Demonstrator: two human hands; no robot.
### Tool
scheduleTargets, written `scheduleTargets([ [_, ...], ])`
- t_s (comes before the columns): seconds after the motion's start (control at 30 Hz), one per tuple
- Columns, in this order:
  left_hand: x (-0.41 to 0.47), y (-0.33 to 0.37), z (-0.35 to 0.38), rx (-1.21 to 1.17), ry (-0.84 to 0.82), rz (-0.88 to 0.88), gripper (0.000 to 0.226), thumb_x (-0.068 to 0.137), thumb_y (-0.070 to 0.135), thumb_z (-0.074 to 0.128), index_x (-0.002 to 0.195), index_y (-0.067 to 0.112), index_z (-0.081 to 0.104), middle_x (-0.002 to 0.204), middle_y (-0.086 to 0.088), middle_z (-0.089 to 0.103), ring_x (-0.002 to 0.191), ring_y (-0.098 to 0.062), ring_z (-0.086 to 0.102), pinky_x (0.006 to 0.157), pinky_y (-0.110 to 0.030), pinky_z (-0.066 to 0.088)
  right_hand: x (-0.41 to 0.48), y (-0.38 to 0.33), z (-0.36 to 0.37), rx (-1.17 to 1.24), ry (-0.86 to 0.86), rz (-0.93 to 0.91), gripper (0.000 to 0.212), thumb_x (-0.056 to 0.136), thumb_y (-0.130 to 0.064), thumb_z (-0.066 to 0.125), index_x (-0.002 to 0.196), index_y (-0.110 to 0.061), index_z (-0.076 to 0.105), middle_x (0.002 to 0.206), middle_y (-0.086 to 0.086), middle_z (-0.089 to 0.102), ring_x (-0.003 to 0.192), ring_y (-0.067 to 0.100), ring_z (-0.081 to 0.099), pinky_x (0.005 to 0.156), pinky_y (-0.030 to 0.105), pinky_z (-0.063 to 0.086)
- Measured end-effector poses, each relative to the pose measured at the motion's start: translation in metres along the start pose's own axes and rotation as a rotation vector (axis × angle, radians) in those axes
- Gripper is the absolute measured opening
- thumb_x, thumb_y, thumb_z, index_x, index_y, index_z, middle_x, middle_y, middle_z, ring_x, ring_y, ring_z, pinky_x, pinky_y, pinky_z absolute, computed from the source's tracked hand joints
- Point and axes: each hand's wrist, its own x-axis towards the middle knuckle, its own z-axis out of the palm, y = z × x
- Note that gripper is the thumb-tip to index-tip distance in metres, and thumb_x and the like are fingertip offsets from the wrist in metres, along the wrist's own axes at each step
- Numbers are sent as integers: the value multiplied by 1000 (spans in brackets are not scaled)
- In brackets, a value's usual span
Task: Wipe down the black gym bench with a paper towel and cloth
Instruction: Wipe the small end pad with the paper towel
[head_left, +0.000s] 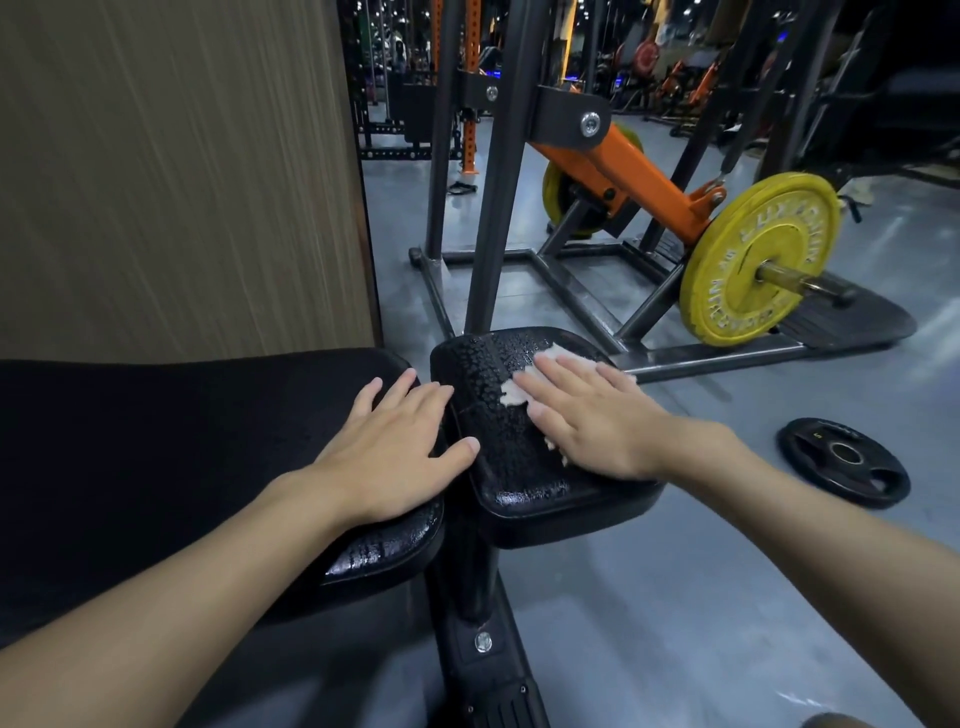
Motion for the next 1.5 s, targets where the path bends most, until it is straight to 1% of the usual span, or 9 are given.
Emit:
scheduleTargets([
  [0.2, 0, -2, -1, -7, 6, 3, 76, 94, 64, 24, 155, 20, 15, 163, 6, 15, 150, -10, -5, 121, -42, -3, 82, 26, -2, 95, -71, 196, 61, 101, -56, 12, 158, -34, 7, 167, 2, -2, 153, 22, -3, 121, 49, 4],
  [0.47, 1, -4, 2, -38, 31, 20, 90, 82, 73, 15, 155, 20, 16, 163, 4, 13, 150, -12, -6, 122, -42, -3, -45, 10, 15, -17, 102, 85, 95, 78, -72, -15, 154, -26, 19, 163, 2, 14, 152, 21, 1, 120, 42, 15],
  [0.63, 1, -2, 1, -124, 89, -112, 82, 93, 58, 34, 156, 16, 3, 164, -4, -8, 148, -16, -19, 120, -47, -8, -9, 21, 11, 106, 49, 179, 76, 90, -65, 3, 155, -28, 17, 165, 4, 9, 152, 22, 0, 120, 45, 15],
  [0.73, 2, -1, 1, -105, 57, -132, 82, 93, 55, 32, 155, 13, -2, 164, -6, -6, 149, -19, -15, 120, -51, -8, 45, 33, 5, 192, 17, 268, 63, 97, -64, 20, 148, -28, 24, 157, 12, 23, 145, 35, 20, 115, 52, 23],
  [0.83, 4, -1, 1, -94, 21, -117, 84, 92, 52, 31, 155, 10, -6, 164, -5, -5, 150, -17, -13, 120, -50, -8, 88, 32, -5, 152, -36, 311, 71, 94, -72, 16, 146, -27, 29, 151, 15, 33, 138, 40, 31, 106, 54, 28],
  [1.13, 7, -1, -9, -403, 91, -168, 72, 97, 22, 31, 155, 13, -9, 165, 1, -2, 140, 4, -14, 117, -28, -14, 139, -34, -10, 12, -46, -17, 61, 97, -65, 11, 142, -38, 43, 142, 1, 48, 133, 29, 41, 106, 59, 25],
  [1.23, 5, 1, -16, -617, 124, -242, 59, 105, 33, 22, 157, 23, -3, 164, 11, 0, 126, 12, -11, 107, -16, -10, 132, -44, -9, -4, -39, -125, 51, 101, -55, 15, 141, -42, 44, 150, -5, 42, 137, 24, 36, 110, 56, 22],
  [1.33, 3, 0, -19, -717, 164, -266, 55, 104, 43, 12, 156, 25, 8, 164, 11, 4, 143, 3, -6, 107, -15, -8, 117, -57, -8, -63, -36, -252, 51, 103, -46, 18, 138, -34, 54, 152, -9, 39, 145, 18, 23, 117, 49, 13],
  [1.5, 1, 4, -21, -650, 149, -258, 54, 105, 38, 9, 154, 18, 22, 163, 8, 12, 136, 8, 3, 110, -16, -7, 61, -64, 1, -35, 45, -377, 53, 102, -42, 19, 124, -22, 64, 142, -10, 45, 148, 11, 12, 120, 47, 7],
])
